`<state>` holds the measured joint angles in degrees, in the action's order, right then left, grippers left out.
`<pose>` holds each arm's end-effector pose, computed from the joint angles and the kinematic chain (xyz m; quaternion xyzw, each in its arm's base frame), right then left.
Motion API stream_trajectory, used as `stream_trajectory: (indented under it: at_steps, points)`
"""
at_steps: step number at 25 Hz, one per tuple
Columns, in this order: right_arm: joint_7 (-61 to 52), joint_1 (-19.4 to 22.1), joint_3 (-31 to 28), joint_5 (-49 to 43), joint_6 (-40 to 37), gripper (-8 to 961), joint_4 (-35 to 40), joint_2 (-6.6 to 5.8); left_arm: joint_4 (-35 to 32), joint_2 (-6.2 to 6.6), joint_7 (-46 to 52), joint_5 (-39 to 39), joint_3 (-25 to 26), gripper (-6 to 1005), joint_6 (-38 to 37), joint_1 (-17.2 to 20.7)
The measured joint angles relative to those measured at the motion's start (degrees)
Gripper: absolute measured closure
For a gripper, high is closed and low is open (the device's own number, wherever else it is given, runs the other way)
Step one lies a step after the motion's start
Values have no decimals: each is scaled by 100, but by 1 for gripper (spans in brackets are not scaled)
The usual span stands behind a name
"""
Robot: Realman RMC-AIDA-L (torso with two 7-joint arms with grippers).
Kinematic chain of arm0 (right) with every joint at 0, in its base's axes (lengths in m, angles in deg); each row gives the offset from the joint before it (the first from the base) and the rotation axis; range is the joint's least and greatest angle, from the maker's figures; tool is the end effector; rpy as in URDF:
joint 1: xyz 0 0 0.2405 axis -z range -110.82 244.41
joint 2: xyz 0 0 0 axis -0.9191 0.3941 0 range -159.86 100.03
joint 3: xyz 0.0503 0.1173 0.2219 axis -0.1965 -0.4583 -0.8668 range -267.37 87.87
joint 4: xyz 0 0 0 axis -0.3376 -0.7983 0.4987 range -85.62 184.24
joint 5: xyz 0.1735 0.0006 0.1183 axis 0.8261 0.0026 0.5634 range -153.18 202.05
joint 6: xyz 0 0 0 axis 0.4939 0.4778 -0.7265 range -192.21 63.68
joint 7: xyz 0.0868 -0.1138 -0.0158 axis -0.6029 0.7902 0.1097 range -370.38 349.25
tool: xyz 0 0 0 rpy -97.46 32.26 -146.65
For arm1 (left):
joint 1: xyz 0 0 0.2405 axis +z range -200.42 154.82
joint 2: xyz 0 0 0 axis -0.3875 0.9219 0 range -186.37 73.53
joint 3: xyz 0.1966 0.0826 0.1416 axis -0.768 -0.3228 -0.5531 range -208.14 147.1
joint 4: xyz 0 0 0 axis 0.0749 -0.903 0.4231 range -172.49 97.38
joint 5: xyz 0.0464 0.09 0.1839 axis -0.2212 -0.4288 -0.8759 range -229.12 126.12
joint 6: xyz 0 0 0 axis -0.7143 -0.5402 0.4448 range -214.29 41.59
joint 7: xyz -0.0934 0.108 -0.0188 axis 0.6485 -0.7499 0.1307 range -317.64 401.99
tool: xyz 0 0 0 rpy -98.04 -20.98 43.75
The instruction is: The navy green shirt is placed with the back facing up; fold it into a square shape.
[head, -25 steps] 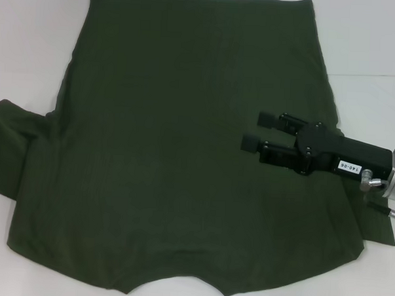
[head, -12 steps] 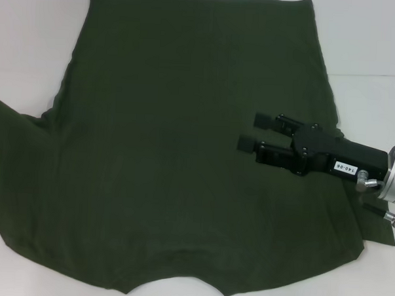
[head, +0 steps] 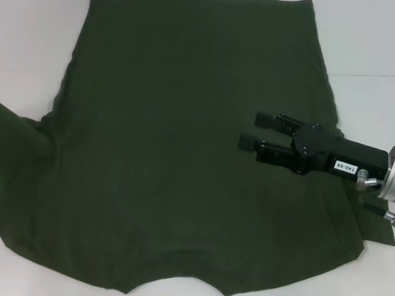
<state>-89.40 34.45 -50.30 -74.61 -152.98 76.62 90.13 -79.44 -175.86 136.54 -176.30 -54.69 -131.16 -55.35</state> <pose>0.2354 0.3375 -0.0139 -0.8766 0.2631 0.3826 0.1261 -0.3579 0.3989 0.0830 -0.7479 -0.4127 -0.1247 0.5047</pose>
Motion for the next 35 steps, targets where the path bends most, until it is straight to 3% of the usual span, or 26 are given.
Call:
stream_trajectory:
  at_steps: [10,15,19,23,29,31,35]
  points:
    - [9,23,38,0,2,58,2,-8,-542,-91,634,13,-30,996,-2393,126]
    - [78,52,43,-6,-8,58,1,-12,-582,-232,909,56,-412,995,-2605,101]
    - [84,66,45,-33,-33,58,-3,-18,-562,-436,956,122,-590,995,-2678,80]
    - [90,69,52,-45,-56,58,-6,-25,-171,-455,915,570,-673,994,-2774,46]
    - [90,71,61,-54,-74,58,18,-40,26,-430,890,1167,-675,830,-2914,279]
    - [89,71,61,-54,-76,58,32,-42,4,-432,871,1199,-647,607,-2869,370]
    - [50,71,59,-47,-77,58,52,-49,12,-445,720,1208,-582,446,-2470,509]
